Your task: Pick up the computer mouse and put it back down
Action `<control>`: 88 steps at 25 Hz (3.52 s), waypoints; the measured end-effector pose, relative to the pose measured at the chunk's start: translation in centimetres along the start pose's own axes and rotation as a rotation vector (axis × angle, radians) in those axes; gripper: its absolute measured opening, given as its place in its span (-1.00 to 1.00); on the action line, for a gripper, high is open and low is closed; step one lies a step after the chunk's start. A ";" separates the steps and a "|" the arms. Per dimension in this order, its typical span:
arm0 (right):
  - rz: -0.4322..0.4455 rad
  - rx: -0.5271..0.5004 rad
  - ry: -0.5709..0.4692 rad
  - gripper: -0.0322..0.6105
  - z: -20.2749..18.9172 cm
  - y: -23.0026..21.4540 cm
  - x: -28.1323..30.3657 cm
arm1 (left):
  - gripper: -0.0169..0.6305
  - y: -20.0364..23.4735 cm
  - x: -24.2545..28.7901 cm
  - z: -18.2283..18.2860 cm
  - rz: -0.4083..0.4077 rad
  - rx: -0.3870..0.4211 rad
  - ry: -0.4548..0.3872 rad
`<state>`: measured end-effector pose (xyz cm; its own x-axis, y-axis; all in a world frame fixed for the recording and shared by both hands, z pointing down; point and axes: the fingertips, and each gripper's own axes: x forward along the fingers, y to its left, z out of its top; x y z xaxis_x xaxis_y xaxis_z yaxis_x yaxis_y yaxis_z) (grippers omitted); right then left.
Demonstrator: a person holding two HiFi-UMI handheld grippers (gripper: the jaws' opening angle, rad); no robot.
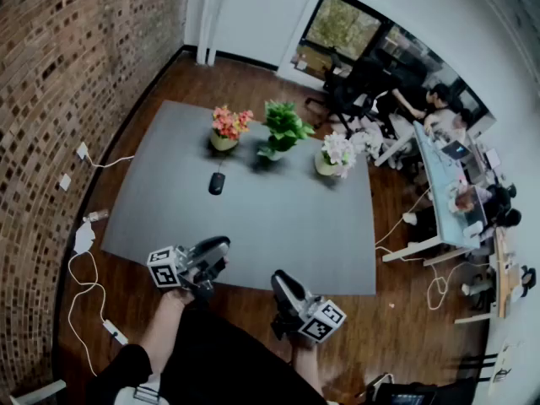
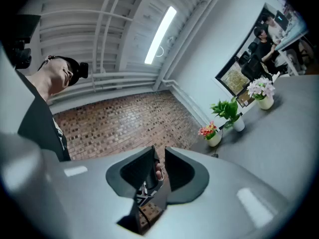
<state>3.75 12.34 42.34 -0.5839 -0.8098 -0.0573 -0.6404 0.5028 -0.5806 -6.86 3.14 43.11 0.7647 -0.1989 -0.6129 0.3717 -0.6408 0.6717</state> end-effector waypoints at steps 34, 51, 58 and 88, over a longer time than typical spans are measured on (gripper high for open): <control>0.098 0.046 0.241 -0.74 1.7 -9.4 19.9 | 0.09 30.7 -8.6 12.8 1.082 0.612 0.344; 0.048 0.185 0.049 -0.74 3.3 -18.7 12.3 | 0.16 50.9 -14.4 10.8 1.584 0.622 0.781; 0.003 0.193 0.026 -0.74 3.9 -21.2 11.2 | -0.09 50.3 -16.1 10.9 1.544 0.472 0.824; 0.165 0.180 0.020 -0.74 5.8 -19.8 13.5 | -0.09 9.7 9.0 15.6 0.023 -0.328 -0.315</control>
<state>11.45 -10.32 48.38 -0.6840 -0.7143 -0.1483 -0.4374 0.5643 -0.7001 -4.62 -16.44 37.59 0.5966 -0.4587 -0.6586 0.5420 -0.3749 0.7521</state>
